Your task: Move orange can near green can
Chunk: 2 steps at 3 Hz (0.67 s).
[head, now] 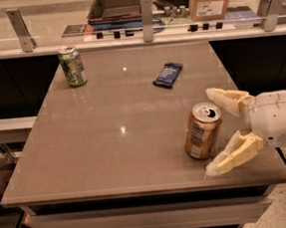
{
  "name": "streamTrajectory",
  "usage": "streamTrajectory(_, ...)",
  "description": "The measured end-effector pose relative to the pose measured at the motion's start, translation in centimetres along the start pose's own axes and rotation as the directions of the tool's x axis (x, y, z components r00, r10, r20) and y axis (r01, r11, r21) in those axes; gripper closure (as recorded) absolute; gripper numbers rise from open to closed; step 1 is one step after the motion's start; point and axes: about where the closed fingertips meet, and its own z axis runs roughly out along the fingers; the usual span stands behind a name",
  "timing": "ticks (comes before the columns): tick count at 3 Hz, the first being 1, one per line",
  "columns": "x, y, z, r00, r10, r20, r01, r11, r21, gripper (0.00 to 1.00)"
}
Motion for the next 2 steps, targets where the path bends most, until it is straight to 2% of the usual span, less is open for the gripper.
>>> streamTrajectory(1,-0.4,0.8,1.8,0.996,0.005,0.09,-0.004,0.9999,-0.012,0.0)
streamTrajectory(2,0.4,0.2,4.4,0.99,0.011,0.143,-0.006,0.9995,-0.031,0.0)
